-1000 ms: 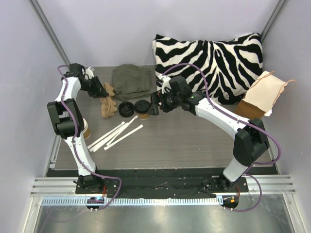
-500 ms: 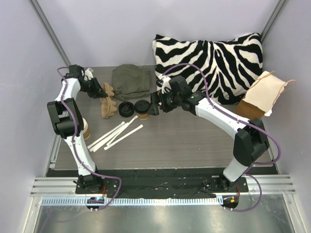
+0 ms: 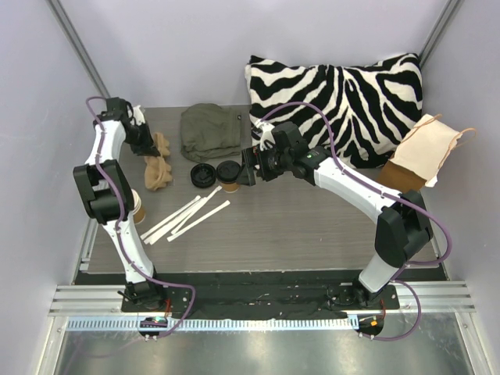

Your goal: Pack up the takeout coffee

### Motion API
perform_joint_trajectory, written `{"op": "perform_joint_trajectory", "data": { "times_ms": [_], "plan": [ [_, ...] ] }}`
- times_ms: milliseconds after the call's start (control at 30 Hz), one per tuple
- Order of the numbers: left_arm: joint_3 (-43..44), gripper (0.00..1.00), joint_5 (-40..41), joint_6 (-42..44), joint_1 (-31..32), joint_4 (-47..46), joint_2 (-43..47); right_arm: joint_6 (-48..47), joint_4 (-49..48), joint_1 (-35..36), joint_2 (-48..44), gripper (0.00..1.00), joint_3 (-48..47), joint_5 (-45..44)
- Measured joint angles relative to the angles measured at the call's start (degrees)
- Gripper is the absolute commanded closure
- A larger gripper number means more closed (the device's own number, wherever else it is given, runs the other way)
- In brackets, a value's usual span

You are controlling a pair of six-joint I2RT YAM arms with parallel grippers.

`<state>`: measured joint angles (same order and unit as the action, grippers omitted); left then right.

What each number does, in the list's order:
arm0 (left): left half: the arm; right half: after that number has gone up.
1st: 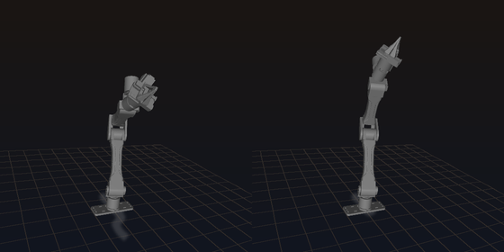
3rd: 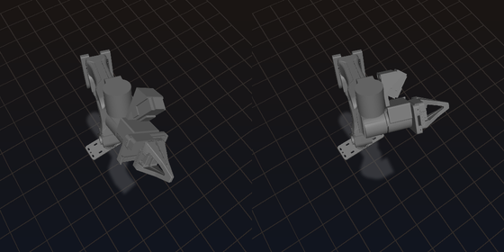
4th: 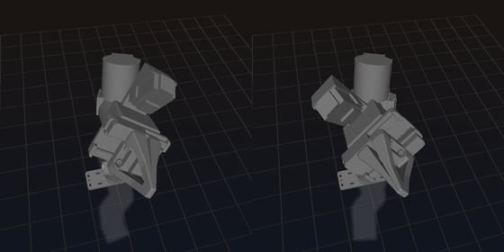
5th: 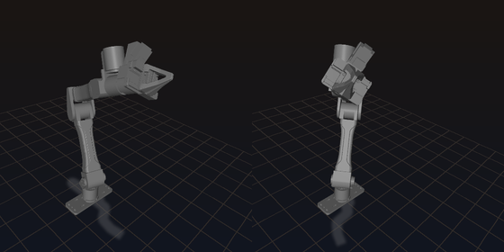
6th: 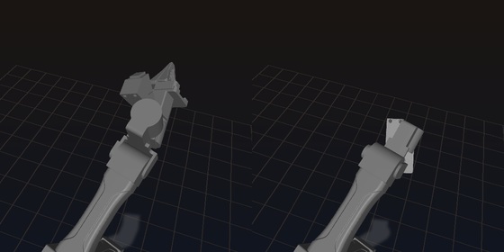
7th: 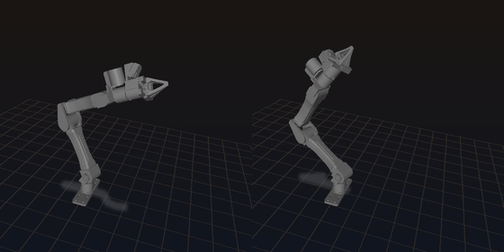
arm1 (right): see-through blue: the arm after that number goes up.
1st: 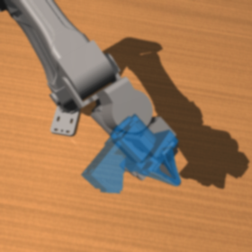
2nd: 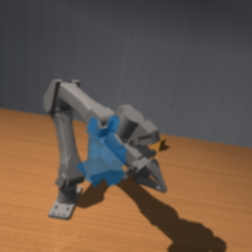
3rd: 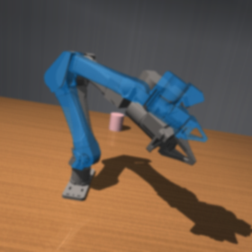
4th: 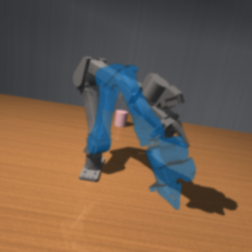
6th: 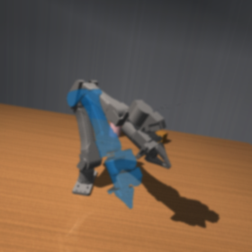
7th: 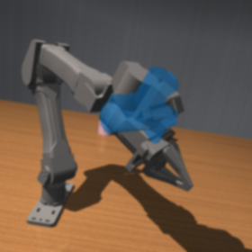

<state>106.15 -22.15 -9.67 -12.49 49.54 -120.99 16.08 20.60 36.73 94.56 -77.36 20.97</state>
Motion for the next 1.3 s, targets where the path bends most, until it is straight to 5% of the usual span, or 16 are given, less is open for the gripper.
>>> {"op": "perform_joint_trajectory", "data": {
  "times_ms": [433, 1300],
  "plan": [
    [-0.6, 1.0, 29.4, 19.8, 10.9, 4.3, 4.3, 1.2, -0.9, 0.0, 1.6, 0.05, 0.0, 1.2],
    [-15.1, 1.0, 48.5, 29.6, 20.2, -5.7, 11.0, 1.7, -1.8, -0.1, 2.8, 0.06, -0.6, 2.1]
  ]
}}
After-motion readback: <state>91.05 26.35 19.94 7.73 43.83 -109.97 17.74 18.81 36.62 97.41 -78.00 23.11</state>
